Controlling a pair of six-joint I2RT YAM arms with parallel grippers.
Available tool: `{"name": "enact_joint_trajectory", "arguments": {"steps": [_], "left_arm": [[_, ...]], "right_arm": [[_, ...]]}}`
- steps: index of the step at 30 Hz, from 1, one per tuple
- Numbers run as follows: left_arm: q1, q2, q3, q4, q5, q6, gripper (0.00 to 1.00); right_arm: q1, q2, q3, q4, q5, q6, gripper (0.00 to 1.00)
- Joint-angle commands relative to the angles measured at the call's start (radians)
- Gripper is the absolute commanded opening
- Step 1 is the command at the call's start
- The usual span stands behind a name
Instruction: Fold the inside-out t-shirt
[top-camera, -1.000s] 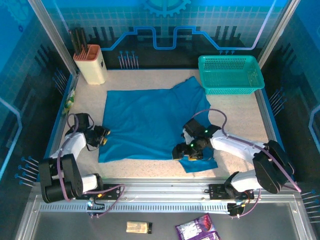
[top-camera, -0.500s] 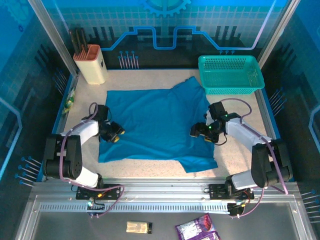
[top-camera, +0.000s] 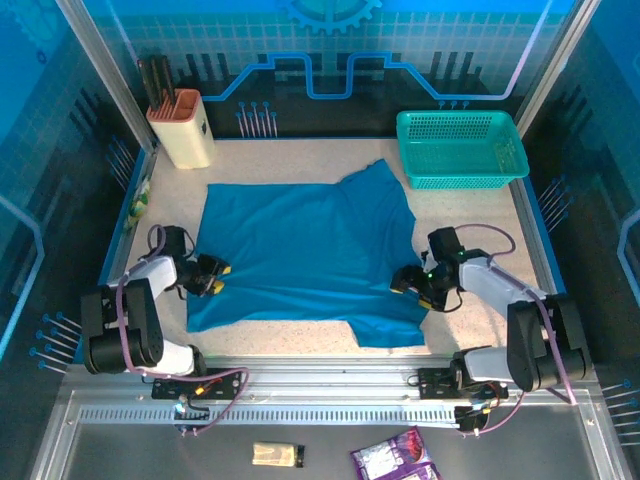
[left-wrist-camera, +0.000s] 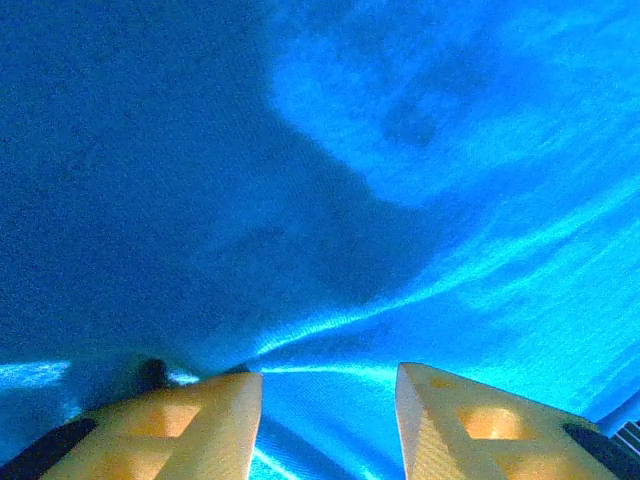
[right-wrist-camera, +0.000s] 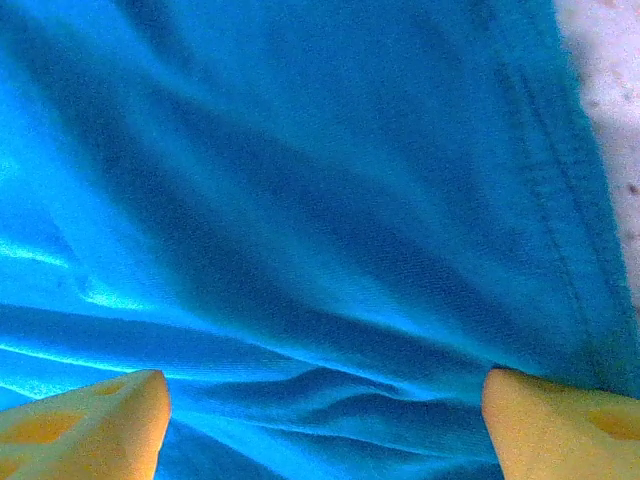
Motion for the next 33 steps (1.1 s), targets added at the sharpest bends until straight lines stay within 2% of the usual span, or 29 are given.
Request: {"name": "enact_joint_trajectory", "arguments": {"steps": [1,6,9,12,14,17,20,25,30,33], "left_arm": [[0.020,-0.009,-0.034,-0.051,-0.043,0.019,0.42],[0.011,-0.030,0.019,-0.082,0.009,0.047,0.42],[-0.014,-0.068,0.062,-0.141,-0.021,0.072,0.42],[-0.046,-0.097,0.091,-0.177,-0.056,0.082,0.42],[-0.065,-0.101,0.104,-0.195,-0.082,0.091,0.42],[-0.076,-0.082,0.103,-0.197,-0.097,0.099,0.41],[-0.077,-0.054,0.102,-0.188,-0.105,0.104,0.41],[-0.077,-0.011,0.114,-0.170,-0.119,0.108,0.41],[-0.075,0.037,0.131,-0.149,-0.118,0.106,0.41],[-0.074,0.063,0.133,-0.141,-0.121,0.105,0.41]], "right_arm": [[-0.011,-0.030,-0.007,-0.088,0.065,0.046,0.83],[0.012,-0.082,0.087,-0.136,0.035,-0.001,0.82],[0.024,-0.089,0.133,-0.123,0.026,-0.043,0.82],[0.025,-0.034,0.183,-0.100,0.025,-0.092,0.80],[0.025,0.033,0.244,-0.114,0.073,-0.144,0.72],[0.024,0.146,0.341,-0.130,0.203,-0.224,0.54],[0.015,0.268,0.429,-0.151,0.285,-0.288,0.42],[0.003,0.411,0.516,-0.205,0.325,-0.333,0.39],[0.000,0.448,0.499,-0.220,0.315,-0.335,0.37],[-0.005,0.441,0.473,-0.211,0.324,-0.331,0.27]]}}
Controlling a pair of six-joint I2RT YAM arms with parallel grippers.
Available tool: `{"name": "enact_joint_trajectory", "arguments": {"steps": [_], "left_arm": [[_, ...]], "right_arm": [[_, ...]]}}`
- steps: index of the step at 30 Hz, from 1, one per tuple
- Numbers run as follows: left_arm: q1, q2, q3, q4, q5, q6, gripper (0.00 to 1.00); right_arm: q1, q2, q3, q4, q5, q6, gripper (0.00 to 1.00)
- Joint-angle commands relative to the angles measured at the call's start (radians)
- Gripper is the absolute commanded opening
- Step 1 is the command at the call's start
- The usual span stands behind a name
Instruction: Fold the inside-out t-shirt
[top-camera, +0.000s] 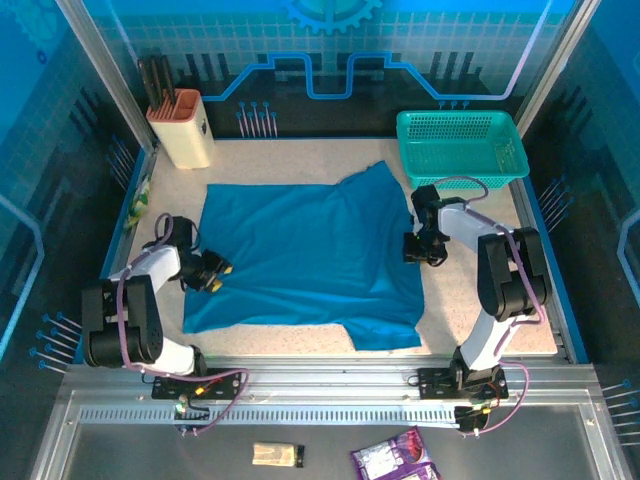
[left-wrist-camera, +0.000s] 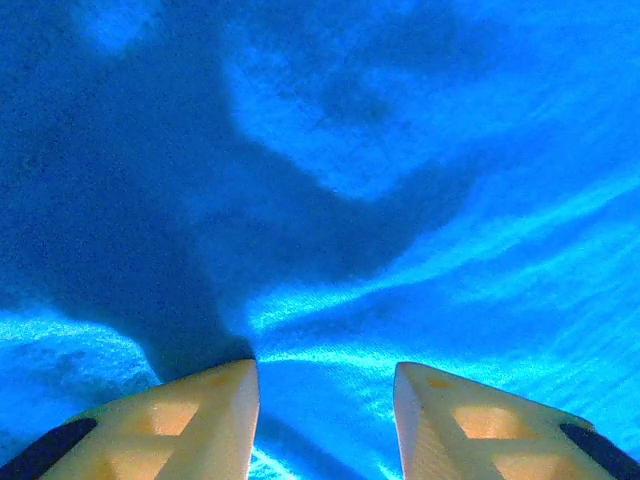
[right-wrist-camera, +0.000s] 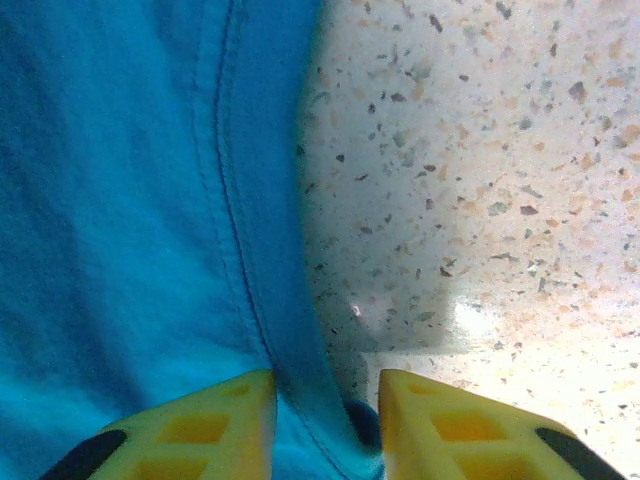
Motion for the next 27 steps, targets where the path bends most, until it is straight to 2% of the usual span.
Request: {"name": "enact_joint_trajectory", "arguments": {"steps": [1,5,10,14,15,16,19,20,27], "left_arm": [[-0.003,0.029,0.025,-0.002,-0.019,0.022,0.41],[0.026,0.040,0.001,0.025,0.010,0.012,0.40],[0.083,0.024,-0.046,0.045,0.032,0.010,0.40],[0.092,0.017,-0.070,0.059,0.051,0.008,0.39],[0.092,0.017,-0.072,0.063,0.062,0.007,0.39],[0.092,0.016,-0.072,0.067,0.077,0.006,0.39],[0.092,0.000,-0.067,0.069,0.117,0.002,0.40],[0.092,-0.011,-0.060,0.061,0.125,0.003,0.40],[0.089,-0.084,-0.037,0.016,0.139,0.003,0.41]], "right_arm": [[-0.022,-0.007,-0.023,-0.033,0.030,-0.012,0.20],[-0.070,-0.049,-0.052,-0.027,0.059,0.001,0.01],[-0.152,-0.072,-0.091,-0.006,0.014,0.003,0.00],[-0.166,-0.067,-0.102,-0.004,0.002,0.006,0.00],[-0.165,-0.069,-0.102,-0.004,-0.002,0.009,0.01],[-0.164,-0.070,-0.099,-0.008,-0.010,0.011,0.07],[-0.156,-0.109,-0.096,-0.029,-0.018,0.026,0.30],[-0.150,-0.129,-0.099,-0.039,-0.020,0.031,0.35],[-0.069,-0.308,-0.218,-0.092,-0.055,0.126,0.41]]}}
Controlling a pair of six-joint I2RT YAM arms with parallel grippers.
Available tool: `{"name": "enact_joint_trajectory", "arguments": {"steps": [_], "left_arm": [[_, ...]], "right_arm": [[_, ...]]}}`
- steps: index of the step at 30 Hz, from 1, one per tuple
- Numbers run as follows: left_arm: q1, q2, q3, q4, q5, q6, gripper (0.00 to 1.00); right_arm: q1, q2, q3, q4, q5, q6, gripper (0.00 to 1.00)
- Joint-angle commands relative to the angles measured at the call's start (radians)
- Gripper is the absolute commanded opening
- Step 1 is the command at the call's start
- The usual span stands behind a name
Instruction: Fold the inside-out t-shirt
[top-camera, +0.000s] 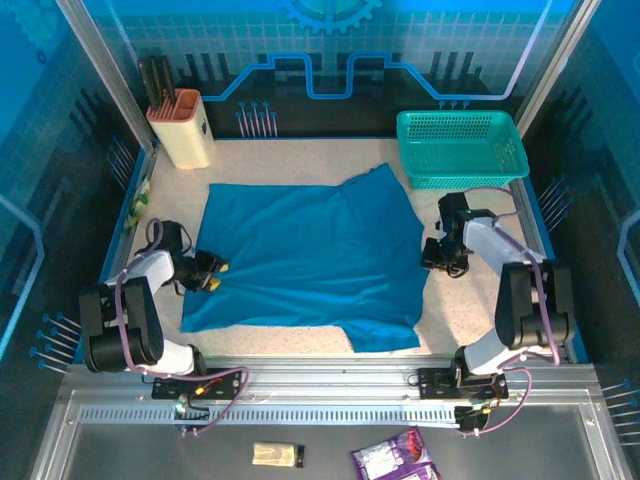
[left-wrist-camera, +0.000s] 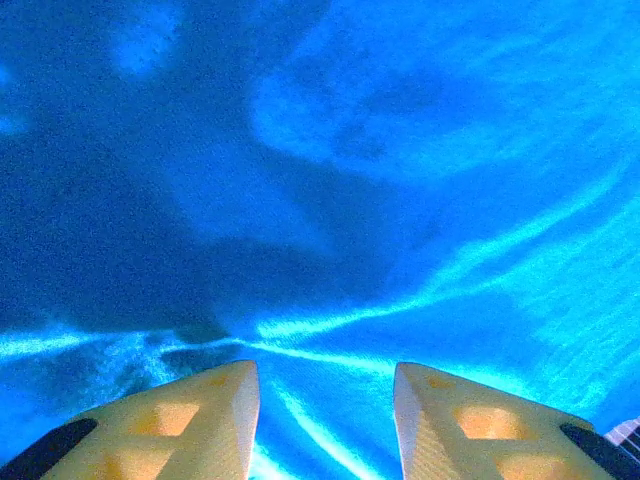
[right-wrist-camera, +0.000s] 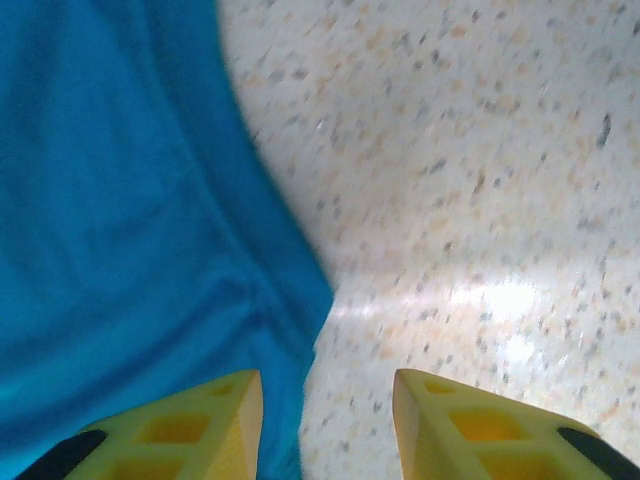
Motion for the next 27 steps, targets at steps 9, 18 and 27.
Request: {"name": "enact_joint_trajectory", "arguments": {"steps": [9,18,27], "left_arm": [[-0.004,-0.076,0.020,-0.093,0.017,0.021,0.41],[-0.009,-0.209,0.029,-0.154,-0.032,0.001,0.42],[-0.014,-0.234,0.031,-0.167,-0.043,-0.005,0.42]], "right_arm": [[0.159,-0.207,-0.229,-0.017,-0.115,0.294,0.40],[0.410,-0.493,-0.222,-0.270,-0.013,0.476,0.39],[0.840,-0.350,-0.136,-0.196,0.002,0.524,0.37]]}}
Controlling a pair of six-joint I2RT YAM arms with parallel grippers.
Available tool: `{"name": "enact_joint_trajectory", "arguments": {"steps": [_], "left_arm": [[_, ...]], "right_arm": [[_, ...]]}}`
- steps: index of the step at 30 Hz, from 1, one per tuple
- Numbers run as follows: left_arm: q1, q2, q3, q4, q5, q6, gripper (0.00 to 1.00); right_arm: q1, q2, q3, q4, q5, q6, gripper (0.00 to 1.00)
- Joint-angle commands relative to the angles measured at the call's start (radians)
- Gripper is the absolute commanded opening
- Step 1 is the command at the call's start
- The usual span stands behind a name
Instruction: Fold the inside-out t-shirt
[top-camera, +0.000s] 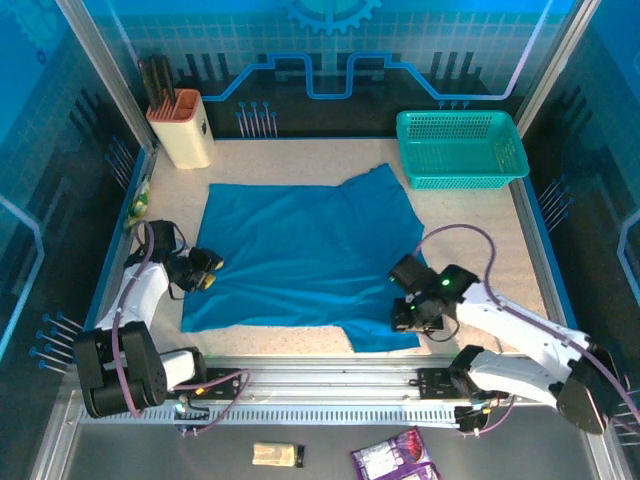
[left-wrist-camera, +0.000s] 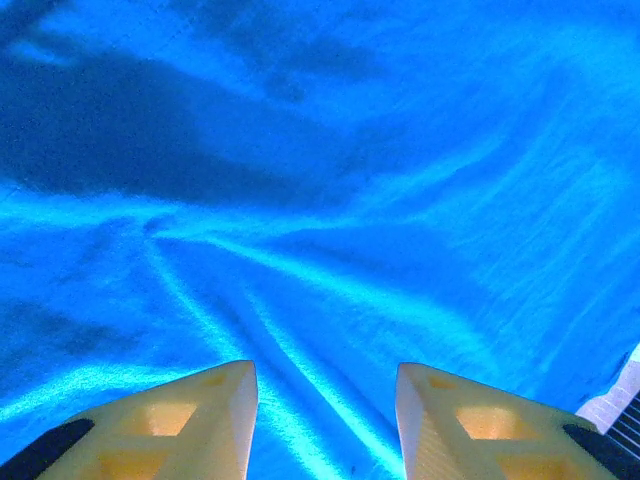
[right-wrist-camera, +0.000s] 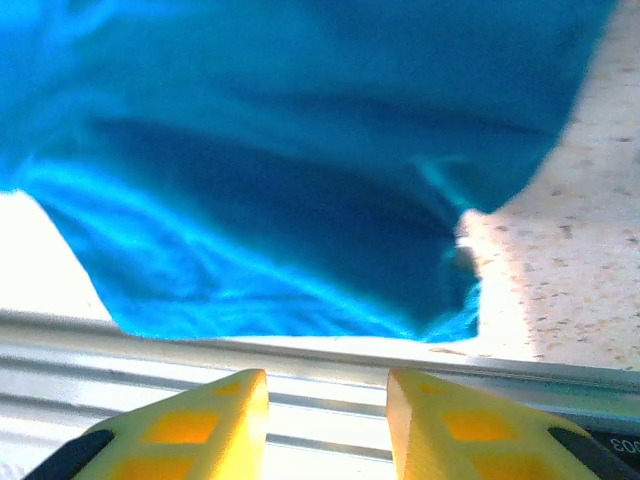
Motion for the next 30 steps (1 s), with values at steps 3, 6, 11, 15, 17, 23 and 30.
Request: {"name": "enact_joint_trajectory", "arguments": {"steps": [3,6,11,15,17,23,30], "left_arm": [[-0.009,-0.017,0.029,-0.045,-0.017,-0.004,0.42],[-0.009,-0.035,0.035,-0.067,-0.033,-0.002,0.43],[-0.009,-0.080,0.042,-0.108,-0.071,-0.007,0.44],[-0.009,-0.136,0.047,-0.185,-0.183,-0.084,0.44],[-0.009,-0.152,0.057,-0.254,-0.269,-0.145,0.45],[-0.007,-0.159,0.075,-0.447,-0.444,-0.293,0.45],[-0.006,-0.173,0.026,-0.613,-0.487,-0.506,0.42]], "right_arm": [[0.213,0.241,0.155,0.087,0.018,-0.004,0.38],[0.299,0.388,0.236,0.110,0.020,-0.042,0.39],[0.358,0.534,0.268,0.122,0.017,-0.048,0.40],[0.364,0.574,0.237,0.119,0.028,-0.037,0.42],[0.360,0.591,0.219,0.135,0.026,-0.040,0.43],[0.338,0.629,0.154,0.208,0.003,-0.037,0.37],[0.293,0.604,0.144,0.204,0.021,-0.055,0.22]]}}
